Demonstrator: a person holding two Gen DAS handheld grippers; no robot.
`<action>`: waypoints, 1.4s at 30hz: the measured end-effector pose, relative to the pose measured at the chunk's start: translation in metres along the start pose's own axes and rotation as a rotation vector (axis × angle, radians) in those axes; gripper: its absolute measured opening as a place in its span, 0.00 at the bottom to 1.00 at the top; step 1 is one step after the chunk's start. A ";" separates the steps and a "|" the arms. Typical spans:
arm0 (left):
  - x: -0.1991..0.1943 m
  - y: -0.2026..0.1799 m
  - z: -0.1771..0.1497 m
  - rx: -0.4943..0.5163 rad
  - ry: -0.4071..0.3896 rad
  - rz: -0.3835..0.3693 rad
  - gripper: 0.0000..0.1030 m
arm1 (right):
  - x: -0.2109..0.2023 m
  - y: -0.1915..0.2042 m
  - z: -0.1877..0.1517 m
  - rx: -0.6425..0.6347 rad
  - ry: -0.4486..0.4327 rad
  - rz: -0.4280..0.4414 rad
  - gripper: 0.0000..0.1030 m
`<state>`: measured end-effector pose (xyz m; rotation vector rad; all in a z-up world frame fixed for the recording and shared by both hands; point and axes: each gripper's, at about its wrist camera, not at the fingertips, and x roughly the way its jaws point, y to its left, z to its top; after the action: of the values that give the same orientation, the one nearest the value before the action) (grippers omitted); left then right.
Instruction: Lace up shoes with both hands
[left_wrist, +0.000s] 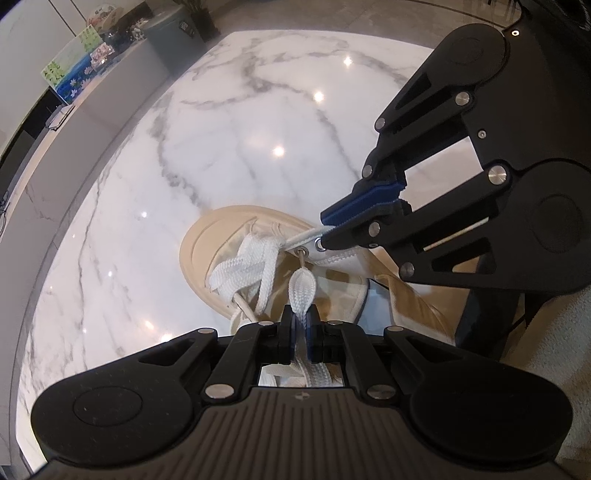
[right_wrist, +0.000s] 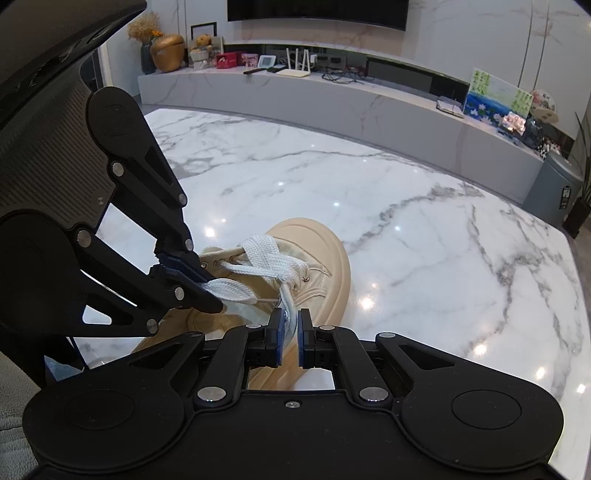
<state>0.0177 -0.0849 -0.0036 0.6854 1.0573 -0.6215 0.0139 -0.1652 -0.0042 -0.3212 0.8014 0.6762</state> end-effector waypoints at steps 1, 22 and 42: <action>0.000 0.000 0.001 0.001 0.000 0.002 0.05 | 0.000 0.000 0.000 0.000 0.000 0.000 0.03; 0.010 0.003 0.017 -0.014 -0.033 0.003 0.05 | -0.003 0.000 -0.001 -0.060 0.001 0.016 0.04; 0.017 0.014 0.014 -0.050 -0.069 -0.044 0.06 | 0.002 -0.013 -0.002 -0.629 0.037 0.094 0.19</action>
<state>0.0421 -0.0890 -0.0114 0.5948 1.0226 -0.6507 0.0224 -0.1749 -0.0074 -0.8710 0.6248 1.0080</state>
